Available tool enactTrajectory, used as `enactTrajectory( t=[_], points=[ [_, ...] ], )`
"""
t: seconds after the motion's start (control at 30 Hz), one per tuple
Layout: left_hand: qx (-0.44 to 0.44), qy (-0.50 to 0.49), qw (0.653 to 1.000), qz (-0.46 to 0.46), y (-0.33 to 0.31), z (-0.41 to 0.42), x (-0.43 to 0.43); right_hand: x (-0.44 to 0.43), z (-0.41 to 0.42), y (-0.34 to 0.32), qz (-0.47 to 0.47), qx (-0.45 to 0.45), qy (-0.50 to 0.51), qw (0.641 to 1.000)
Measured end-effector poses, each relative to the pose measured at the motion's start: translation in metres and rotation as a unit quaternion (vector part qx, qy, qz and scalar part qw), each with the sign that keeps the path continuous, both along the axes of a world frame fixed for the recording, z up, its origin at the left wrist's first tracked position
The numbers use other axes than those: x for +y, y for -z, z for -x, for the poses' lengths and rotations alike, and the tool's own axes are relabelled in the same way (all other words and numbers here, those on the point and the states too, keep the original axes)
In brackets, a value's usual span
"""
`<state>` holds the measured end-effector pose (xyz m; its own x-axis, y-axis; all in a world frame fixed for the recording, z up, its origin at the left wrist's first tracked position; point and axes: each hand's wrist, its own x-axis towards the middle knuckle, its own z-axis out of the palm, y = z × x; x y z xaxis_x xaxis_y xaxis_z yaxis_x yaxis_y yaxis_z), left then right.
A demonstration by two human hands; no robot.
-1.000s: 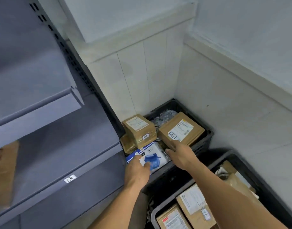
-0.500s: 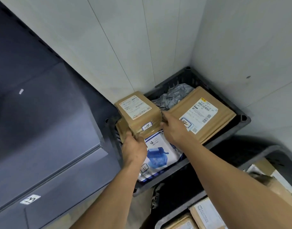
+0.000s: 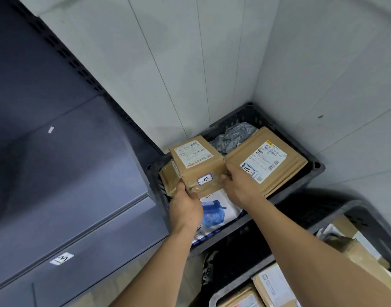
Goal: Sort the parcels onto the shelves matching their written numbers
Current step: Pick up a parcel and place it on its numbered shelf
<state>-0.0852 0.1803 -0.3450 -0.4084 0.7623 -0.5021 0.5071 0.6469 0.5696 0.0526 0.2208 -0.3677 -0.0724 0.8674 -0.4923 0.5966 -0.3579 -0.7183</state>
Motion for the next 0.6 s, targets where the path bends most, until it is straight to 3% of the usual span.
enactTrajectory(
  t=[0.6],
  points=[
    [-0.057, 0.060, 0.992, -0.096, -0.192, -0.008, -0.127, -0.147, -0.021, -0.213, -0.076, -0.023, 0.065, 0.995]
  ],
)
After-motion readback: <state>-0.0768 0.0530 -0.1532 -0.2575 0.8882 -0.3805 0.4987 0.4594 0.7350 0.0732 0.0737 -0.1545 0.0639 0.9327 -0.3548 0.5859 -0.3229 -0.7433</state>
